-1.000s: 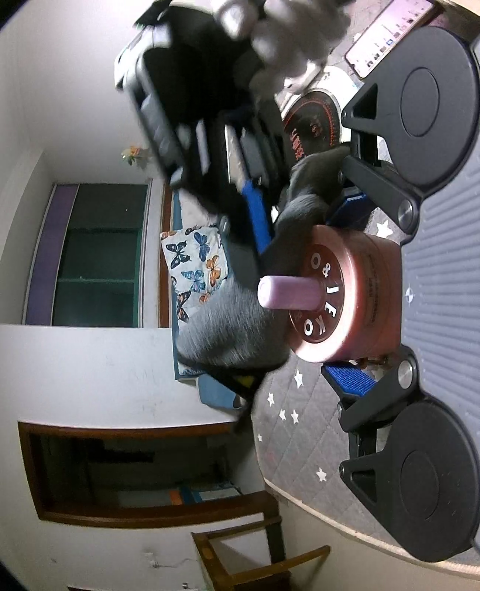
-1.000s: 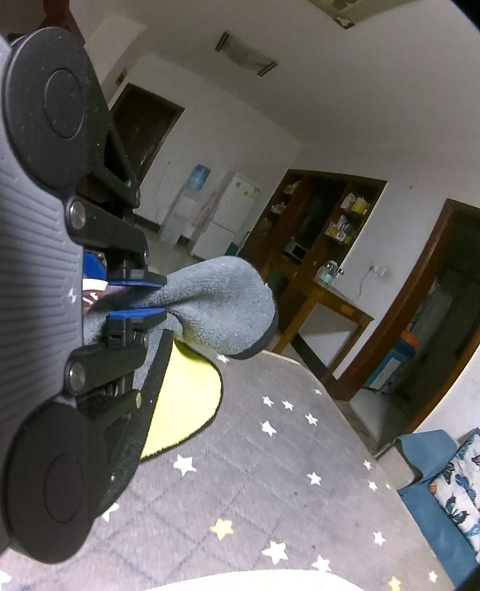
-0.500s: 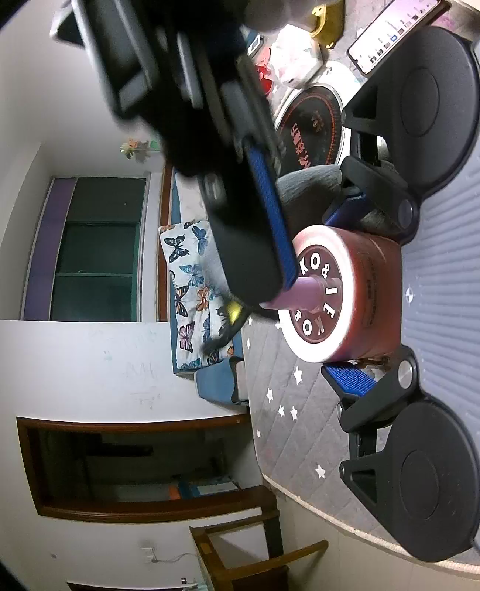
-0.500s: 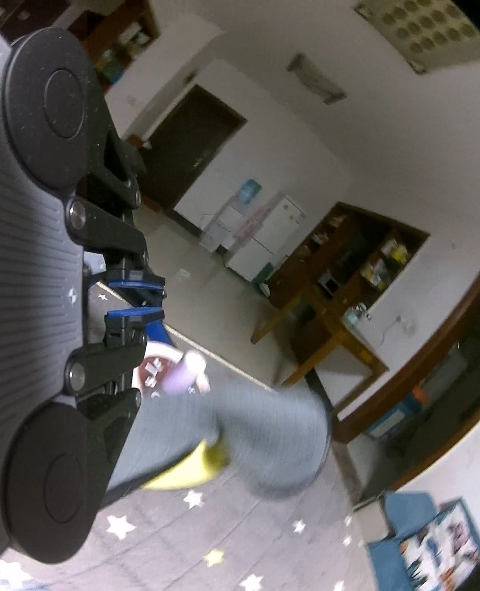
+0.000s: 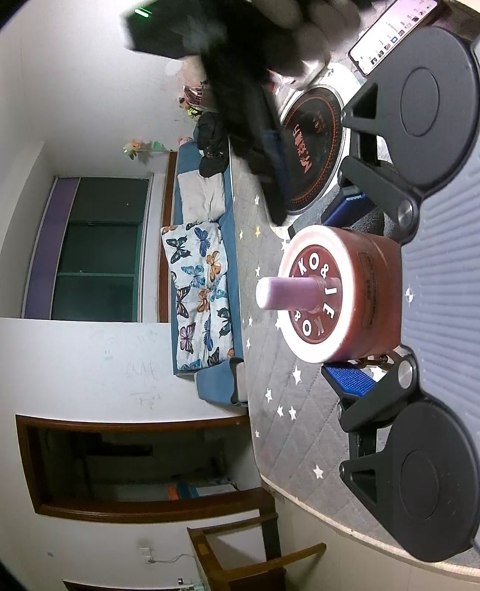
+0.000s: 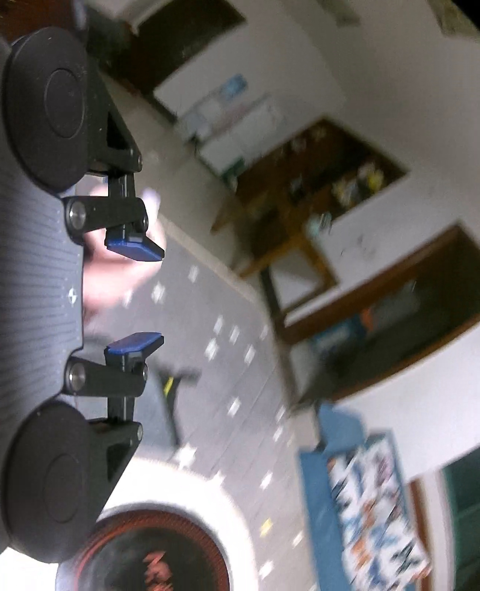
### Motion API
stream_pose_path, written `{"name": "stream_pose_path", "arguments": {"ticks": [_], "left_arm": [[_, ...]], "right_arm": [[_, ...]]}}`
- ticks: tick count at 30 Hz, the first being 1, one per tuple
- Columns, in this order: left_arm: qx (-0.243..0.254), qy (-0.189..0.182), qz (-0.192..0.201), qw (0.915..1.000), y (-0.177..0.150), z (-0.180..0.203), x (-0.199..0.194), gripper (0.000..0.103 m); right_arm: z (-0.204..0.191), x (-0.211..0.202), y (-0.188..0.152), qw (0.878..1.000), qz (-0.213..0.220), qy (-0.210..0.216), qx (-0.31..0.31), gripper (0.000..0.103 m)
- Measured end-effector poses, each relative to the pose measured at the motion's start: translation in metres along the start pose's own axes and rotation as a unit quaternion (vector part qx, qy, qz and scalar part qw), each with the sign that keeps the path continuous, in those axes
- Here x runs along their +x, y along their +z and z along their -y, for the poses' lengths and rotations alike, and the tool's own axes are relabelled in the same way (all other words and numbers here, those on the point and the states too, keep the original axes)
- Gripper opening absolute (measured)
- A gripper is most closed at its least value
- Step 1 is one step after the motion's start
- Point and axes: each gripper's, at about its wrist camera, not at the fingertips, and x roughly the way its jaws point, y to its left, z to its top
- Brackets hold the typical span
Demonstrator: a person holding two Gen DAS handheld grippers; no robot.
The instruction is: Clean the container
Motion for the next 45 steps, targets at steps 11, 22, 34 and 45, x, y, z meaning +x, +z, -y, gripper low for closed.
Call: {"name": "stream_pose_path", "arguments": {"ticks": [11,22,34,45], "left_arm": [[0.002,0.001,-0.008,1.0,0.001,0.0,0.004,0.083],[0.006,0.002,-0.007,1.0,0.001,0.001,0.007,0.082],[0.007,0.005,-0.005,1.0,-0.002,0.001,0.007,0.082],[0.033,0.008,0.002,0.9994,-0.006,0.01,0.007,0.082]], "right_arm": [[0.0,0.042,-0.032,0.985,-0.067,-0.125,-0.096,0.044],[-0.018,-0.004,0.005,0.997,0.002,-0.055,-0.052,0.018],[-0.108,-0.035,0.03,0.987,0.033,0.122,-0.101,0.017],[-0.128,-0.06,-0.006,0.979,-0.049,0.097,-0.17,0.017]]}}
